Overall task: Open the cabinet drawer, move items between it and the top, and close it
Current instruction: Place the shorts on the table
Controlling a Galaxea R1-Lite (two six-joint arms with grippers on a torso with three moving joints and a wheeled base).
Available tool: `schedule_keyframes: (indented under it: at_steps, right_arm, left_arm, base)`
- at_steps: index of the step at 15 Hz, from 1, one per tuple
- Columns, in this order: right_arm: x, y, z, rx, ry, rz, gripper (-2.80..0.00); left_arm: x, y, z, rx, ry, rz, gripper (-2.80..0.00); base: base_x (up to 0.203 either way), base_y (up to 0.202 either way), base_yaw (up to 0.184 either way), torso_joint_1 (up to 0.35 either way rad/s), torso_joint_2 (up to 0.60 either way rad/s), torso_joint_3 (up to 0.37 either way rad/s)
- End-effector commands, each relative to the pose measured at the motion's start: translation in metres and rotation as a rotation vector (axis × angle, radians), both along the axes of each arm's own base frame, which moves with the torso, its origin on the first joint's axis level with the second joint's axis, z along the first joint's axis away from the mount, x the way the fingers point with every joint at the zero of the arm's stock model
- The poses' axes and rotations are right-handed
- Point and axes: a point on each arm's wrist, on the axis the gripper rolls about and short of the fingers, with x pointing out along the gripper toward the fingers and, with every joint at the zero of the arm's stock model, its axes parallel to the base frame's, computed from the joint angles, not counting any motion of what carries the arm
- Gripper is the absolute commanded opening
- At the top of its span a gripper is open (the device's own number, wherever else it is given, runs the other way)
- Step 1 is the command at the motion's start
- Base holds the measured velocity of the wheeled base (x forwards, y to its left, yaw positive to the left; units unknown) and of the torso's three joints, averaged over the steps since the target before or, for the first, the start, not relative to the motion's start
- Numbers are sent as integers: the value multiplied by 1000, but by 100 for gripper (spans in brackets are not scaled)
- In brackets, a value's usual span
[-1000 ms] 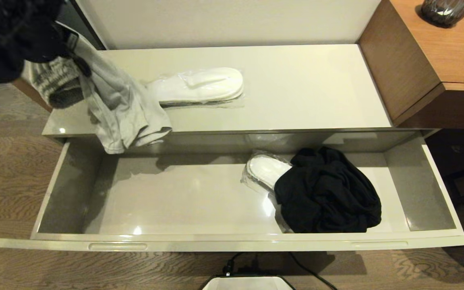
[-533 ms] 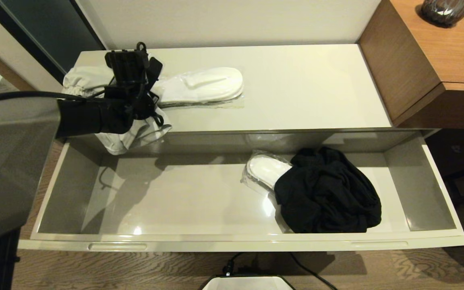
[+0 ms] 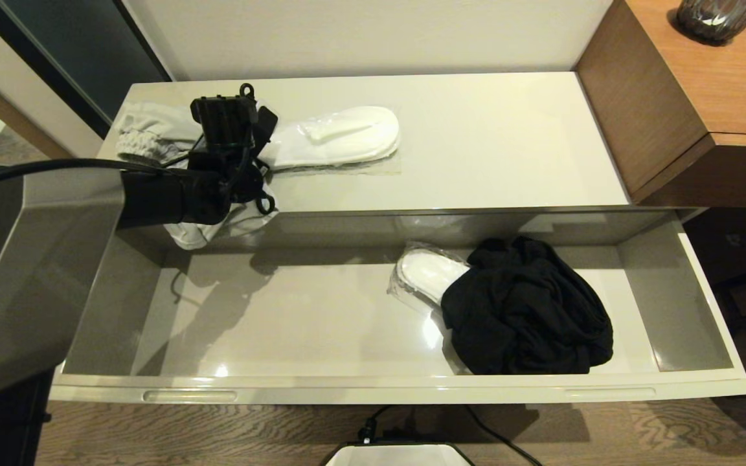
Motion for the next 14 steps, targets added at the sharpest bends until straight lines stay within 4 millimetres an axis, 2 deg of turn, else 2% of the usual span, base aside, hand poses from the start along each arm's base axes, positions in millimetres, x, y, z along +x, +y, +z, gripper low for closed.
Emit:
schedule_keyframes:
  at_steps: [1, 4, 10, 11, 13, 14]
  right_arm:
    - [0, 0, 0, 1, 1, 0, -280]
    - [0, 0, 0, 0, 1, 0, -280]
    - [0, 0, 0, -1, 1, 0, -280]
    - [0, 0, 0, -1, 1, 0, -280]
    - [0, 0, 0, 0, 1, 0, -280]
    - [0, 0, 0, 0, 1, 0, -280]
  left_arm:
    - [-4, 0, 7, 3, -15, 7, -280]
    - [-6, 0, 13, -9, -50, 14, -280]
    - [-27, 7, 49, -37, -144, 29, -280]
    - [-43, 11, 72, -52, -193, 31, -280]
    - [-94, 23, 129, -83, -309, 27, -280]
    - [-120, 25, 151, -88, -348, 15, -280]
  base:
    - [0, 0, 0, 0, 0, 0]
    - [0, 0, 0, 0, 0, 0]
    - [0, 0, 0, 0, 0, 0]
    - [0, 0, 0, 0, 0, 0]
    - [0, 0, 0, 0, 0, 0]
    - [0, 0, 0, 0, 0, 0]
